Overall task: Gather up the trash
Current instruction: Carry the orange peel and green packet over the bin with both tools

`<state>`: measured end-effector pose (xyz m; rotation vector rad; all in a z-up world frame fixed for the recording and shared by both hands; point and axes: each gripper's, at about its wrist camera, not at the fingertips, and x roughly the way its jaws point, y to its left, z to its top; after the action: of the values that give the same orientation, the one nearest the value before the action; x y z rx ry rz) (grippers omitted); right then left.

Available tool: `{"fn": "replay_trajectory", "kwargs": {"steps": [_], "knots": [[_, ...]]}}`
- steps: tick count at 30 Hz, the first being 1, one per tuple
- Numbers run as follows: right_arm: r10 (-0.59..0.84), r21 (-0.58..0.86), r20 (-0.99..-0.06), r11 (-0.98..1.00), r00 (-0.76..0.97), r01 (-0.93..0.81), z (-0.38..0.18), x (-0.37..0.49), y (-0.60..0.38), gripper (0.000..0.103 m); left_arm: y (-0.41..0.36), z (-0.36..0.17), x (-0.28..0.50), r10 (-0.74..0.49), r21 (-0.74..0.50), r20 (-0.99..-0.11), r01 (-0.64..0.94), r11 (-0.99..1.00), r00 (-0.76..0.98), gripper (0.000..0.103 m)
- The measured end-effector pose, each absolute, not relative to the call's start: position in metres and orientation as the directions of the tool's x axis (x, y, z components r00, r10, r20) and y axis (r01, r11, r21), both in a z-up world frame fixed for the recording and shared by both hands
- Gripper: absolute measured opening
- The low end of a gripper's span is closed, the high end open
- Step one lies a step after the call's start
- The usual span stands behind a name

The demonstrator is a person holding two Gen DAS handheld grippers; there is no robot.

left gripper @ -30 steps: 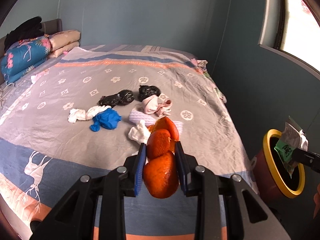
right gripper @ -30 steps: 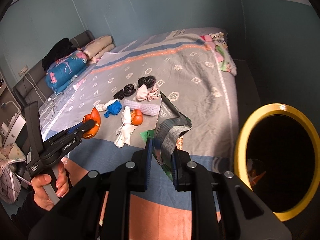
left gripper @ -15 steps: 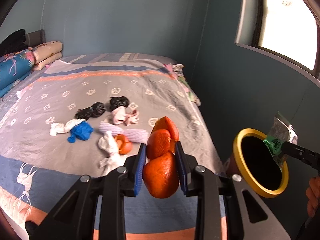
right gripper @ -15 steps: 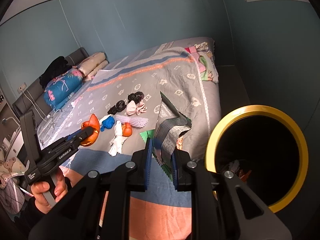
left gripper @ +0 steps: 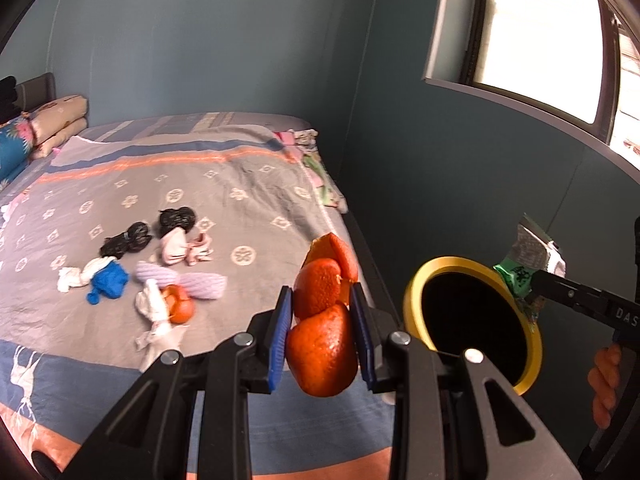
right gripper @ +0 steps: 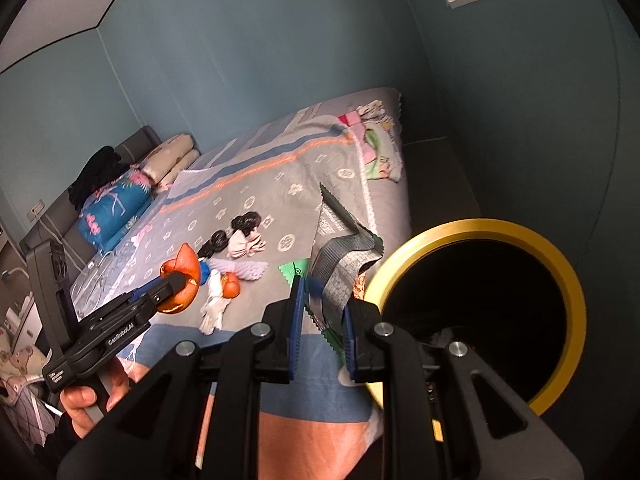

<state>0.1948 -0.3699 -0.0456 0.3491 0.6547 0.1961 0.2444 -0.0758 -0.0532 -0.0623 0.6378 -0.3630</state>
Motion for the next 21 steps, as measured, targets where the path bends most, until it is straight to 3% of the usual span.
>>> {"fn": "replay_trajectory", "kwargs": {"steps": [21], "knots": [[0.196,0.447,-0.58,0.888,0.791,0.108,-0.074,0.211,-0.456,0.017,-0.207,-0.078,0.259,-0.478,-0.163,-0.621,0.495,0.854,0.621,0.028]]}}
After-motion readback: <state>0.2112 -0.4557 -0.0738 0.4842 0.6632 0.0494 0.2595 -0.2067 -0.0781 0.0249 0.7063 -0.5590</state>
